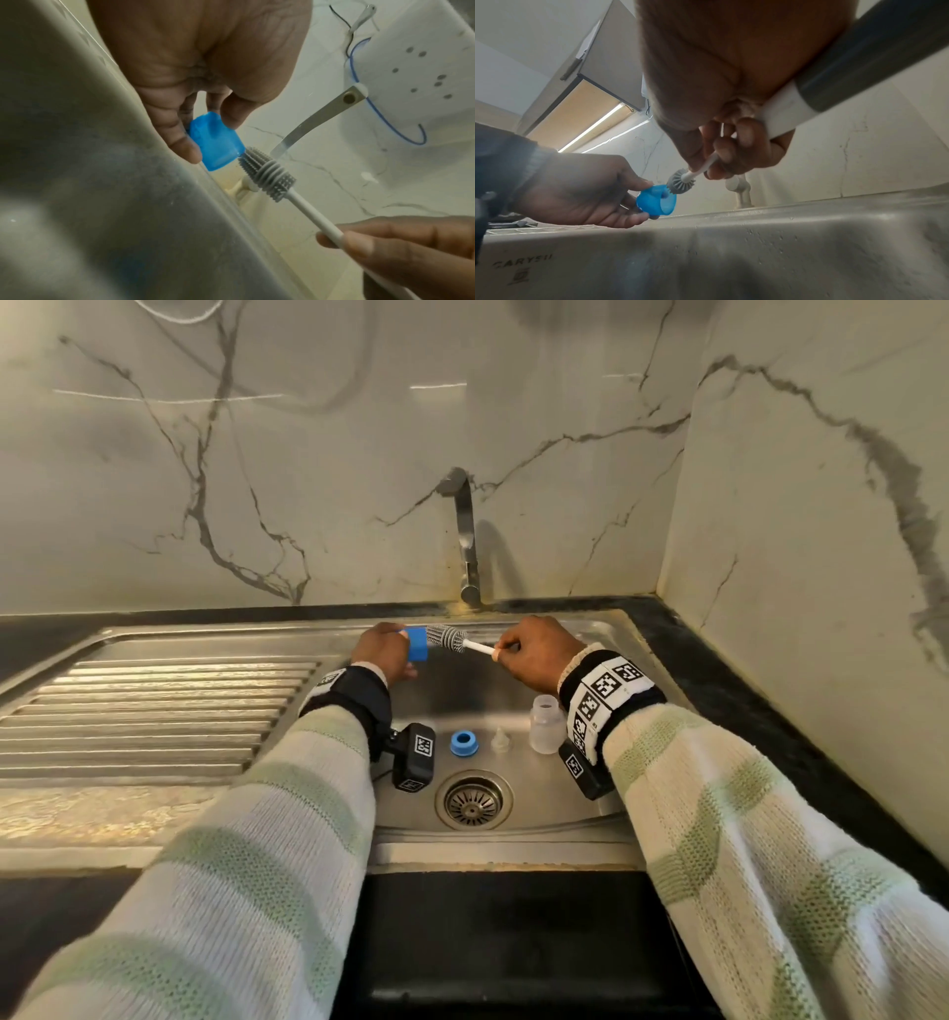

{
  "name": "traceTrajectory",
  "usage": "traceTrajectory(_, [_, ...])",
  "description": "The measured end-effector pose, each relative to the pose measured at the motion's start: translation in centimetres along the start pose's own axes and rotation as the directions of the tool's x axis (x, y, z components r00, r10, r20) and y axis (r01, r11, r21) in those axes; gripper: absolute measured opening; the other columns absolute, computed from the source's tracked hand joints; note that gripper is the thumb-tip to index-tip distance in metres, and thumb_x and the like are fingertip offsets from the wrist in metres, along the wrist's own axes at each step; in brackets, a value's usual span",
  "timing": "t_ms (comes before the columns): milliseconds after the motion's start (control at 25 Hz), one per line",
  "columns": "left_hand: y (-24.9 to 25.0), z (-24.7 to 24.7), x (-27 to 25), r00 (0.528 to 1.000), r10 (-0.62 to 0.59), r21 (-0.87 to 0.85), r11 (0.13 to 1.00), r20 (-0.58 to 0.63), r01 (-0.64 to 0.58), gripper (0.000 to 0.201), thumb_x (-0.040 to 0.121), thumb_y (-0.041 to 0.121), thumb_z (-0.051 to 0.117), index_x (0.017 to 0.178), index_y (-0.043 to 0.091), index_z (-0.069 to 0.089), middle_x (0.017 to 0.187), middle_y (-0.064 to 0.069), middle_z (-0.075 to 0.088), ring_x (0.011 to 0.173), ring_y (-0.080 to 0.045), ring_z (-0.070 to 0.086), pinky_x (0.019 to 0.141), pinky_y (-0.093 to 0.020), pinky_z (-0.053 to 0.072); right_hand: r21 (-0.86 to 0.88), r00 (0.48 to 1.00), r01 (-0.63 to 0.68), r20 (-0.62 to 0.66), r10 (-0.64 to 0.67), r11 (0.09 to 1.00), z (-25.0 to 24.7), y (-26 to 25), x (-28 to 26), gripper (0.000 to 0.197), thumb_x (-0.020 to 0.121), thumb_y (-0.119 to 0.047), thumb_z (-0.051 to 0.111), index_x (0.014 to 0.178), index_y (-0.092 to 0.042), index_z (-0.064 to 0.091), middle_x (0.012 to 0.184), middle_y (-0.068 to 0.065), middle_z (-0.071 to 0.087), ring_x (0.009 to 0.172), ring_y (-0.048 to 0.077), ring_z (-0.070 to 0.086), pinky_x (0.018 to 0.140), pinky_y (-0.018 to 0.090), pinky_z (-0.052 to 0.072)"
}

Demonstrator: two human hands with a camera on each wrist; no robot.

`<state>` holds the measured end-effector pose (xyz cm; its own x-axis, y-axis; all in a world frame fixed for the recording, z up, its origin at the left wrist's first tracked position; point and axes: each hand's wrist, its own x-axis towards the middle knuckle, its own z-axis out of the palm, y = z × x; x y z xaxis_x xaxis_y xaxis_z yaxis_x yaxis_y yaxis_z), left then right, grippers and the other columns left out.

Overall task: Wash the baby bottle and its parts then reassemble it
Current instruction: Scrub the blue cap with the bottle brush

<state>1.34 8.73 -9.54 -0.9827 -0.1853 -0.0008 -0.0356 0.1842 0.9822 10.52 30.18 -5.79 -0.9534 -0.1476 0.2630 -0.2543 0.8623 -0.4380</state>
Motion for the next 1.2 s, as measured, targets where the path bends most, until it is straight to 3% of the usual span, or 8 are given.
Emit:
traceTrajectory(160, [0.9, 0.0, -2.1, 0.998, 0.024, -0.080, 0.997, 0.051, -0.020, 0.034, 0.103, 0.011, 0.036, 0.130, 0.003, 0.053, 0.108, -0.022, 0.053, 0.064, -0.023, 0.055, 0.040, -0.024, 0.053, 0.060, 0.999, 0.043, -0.010, -0.042, 0.997, -0.9, -0.6, -1.2, 0.024, 0.093, -0.026, 0.061, 0.108, -0.014, 0.076, 0.097, 0.003, 0.074, 0.084, 0.019, 0.064, 0.078, 0.030, 0.052])
traceTrajectory(320, [1.0, -0.7, -2.4, 0.997, 0.076, -0.125, 0.990, 0.029, -0.072, 0.027, 0.101, 0.013, 0.037, 0.118, 0.015, 0.058, 0.105, -0.020, 0.058, 0.066, -0.022, 0.057, 0.053, -0.032, 0.053, 0.076, 0.999, 0.048, 0.006, -0.049, 0.996, -1.1, -1.2, -1.5, 0.025, 0.093, -0.027, 0.061, 0.110, -0.015, 0.075, 0.096, 0.003, 0.073, 0.082, 0.017, 0.064, 0.078, 0.031, 0.053])
traceTrajectory(520, [0.6, 0.3, -2.9, 0.988, 0.043, -0.148, 0.989, 0.149, -0.021, 0.024, 0.104, 0.026, 0.041, 0.120, 0.013, 0.053, 0.096, -0.015, 0.058, 0.069, -0.023, 0.057, 0.064, -0.037, 0.054, 0.034, 1.000, 0.022, 0.012, -0.023, 0.999, -0.8, -1.2, -1.1, 0.022, 0.091, -0.027, 0.063, 0.105, -0.017, 0.077, 0.088, 0.002, 0.073, 0.077, 0.016, 0.063, 0.076, 0.032, 0.055])
traceTrajectory(720, [0.1, 0.0, -1.9, 0.993, 0.025, -0.241, 0.971, 0.115, 0.004, 0.026, 0.102, 0.026, 0.049, 0.121, 0.009, 0.056, 0.099, -0.016, 0.061, 0.072, -0.020, 0.059, 0.065, -0.033, 0.055, 0.014, 1.000, 0.002, -0.013, -0.002, 1.000, -0.8, -1.1, -0.7, 0.023, 0.093, -0.028, 0.061, 0.107, -0.015, 0.075, 0.086, 0.002, 0.070, 0.076, 0.017, 0.062, 0.073, 0.030, 0.052])
traceTrajectory(920, [0.4, 0.1, -2.4, 0.989, 0.014, -0.258, 0.966, 0.148, 0.026, 0.025, 0.103, 0.021, 0.044, 0.121, 0.008, 0.056, 0.094, -0.015, 0.060, 0.067, -0.019, 0.056, 0.056, -0.029, 0.052, 0.021, 1.000, 0.021, 0.000, -0.021, 1.000, -0.6, -1.6, -0.8, 0.023, 0.094, -0.027, 0.061, 0.107, -0.016, 0.075, 0.081, -0.001, 0.068, 0.071, 0.013, 0.059, 0.067, 0.027, 0.046])
traceTrajectory(1080, [0.4, -0.2, -2.3, 0.990, 0.002, -0.242, 0.970, 0.140, 0.032, 0.033, 0.103, 0.025, 0.041, 0.122, 0.005, 0.060, 0.090, -0.014, 0.060, 0.062, -0.016, 0.050, 0.051, -0.026, 0.047, 0.064, 0.996, 0.083, 0.034, -0.085, 0.995, -0.7, -2.1, -1.1, 0.025, 0.094, -0.026, 0.061, 0.113, -0.016, 0.074, 0.089, 0.000, 0.072, 0.075, 0.013, 0.061, 0.066, 0.024, 0.048])
traceTrajectory(1200, [0.3, -0.5, -2.3, 0.987, 0.032, -0.173, 0.985, 0.157, -0.005, 0.037, 0.102, 0.023, 0.038, 0.122, 0.009, 0.066, 0.096, -0.017, 0.061, 0.061, -0.017, 0.048, 0.047, -0.023, 0.044, 0.086, 0.993, 0.074, 0.085, -0.081, 0.994, -0.8, -1.8, -1.2, 0.024, 0.093, -0.025, 0.063, 0.112, -0.015, 0.074, 0.078, -0.010, 0.069, 0.069, 0.007, 0.058, 0.063, 0.019, 0.044])
